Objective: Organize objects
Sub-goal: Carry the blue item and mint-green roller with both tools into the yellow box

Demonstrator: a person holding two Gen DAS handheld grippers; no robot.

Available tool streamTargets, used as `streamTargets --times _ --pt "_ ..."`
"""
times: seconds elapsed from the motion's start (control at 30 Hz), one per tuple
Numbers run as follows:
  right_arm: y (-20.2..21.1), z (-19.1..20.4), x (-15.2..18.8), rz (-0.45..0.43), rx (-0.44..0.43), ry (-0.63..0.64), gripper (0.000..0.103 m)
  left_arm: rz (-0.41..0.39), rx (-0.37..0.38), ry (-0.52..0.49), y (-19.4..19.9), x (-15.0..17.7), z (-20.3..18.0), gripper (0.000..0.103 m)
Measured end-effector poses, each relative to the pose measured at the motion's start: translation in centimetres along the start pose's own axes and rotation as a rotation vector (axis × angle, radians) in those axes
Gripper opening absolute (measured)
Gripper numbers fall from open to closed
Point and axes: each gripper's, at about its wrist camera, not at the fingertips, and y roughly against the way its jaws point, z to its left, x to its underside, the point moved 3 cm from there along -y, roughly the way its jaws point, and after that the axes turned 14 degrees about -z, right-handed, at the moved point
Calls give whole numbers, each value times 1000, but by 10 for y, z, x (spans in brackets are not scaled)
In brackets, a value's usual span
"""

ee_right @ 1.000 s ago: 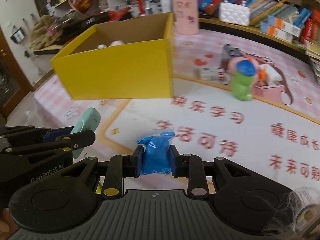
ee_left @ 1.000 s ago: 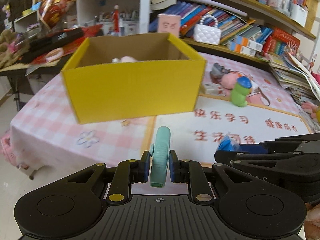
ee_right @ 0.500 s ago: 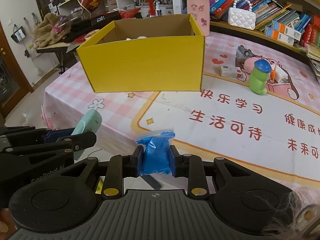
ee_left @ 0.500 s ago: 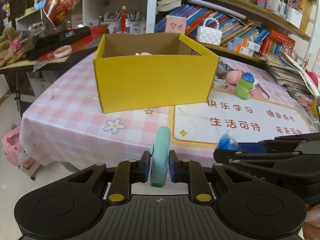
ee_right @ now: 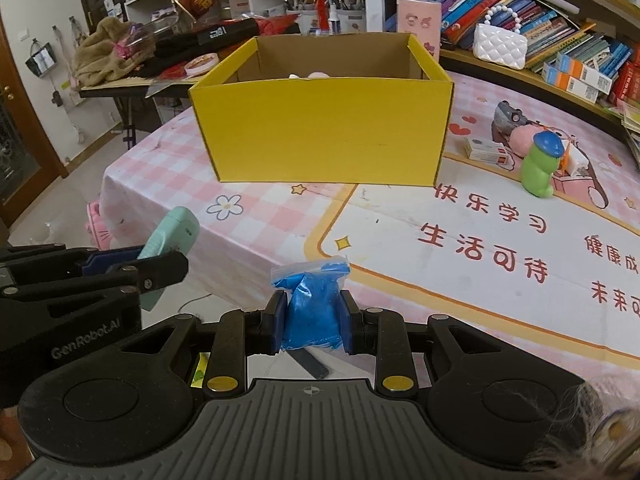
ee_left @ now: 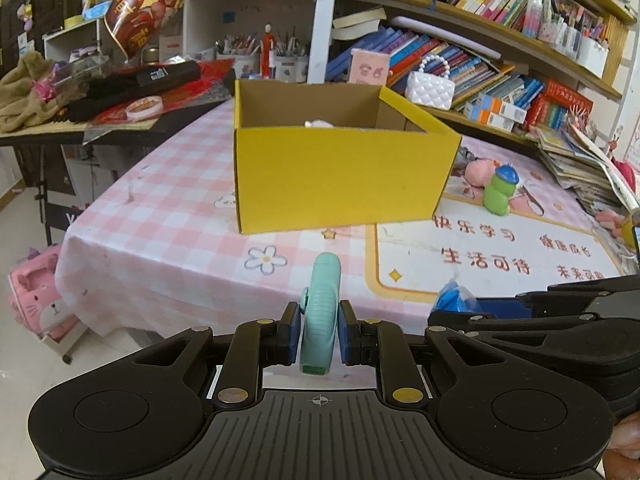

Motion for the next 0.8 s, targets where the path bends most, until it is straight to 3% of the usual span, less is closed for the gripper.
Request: streamTargets --times 0.3,0.57,0.7,0.8 --pt "-18 -7 -29 -67 -7 38 25 -101 -50 -41 -20 -41 2 18" --pt "-29 -24 -99 -253 -30 53 25 -211 -83 -68 -51 -93 -2 18" --pt "-42 -41 -130 -310 -26 64 25 -225 -107 -57 -71 -108 -7 18" --pt "-59 -53 -142 -306 -24 95 25 -211 -126 -60 -89 -112 -11 18"
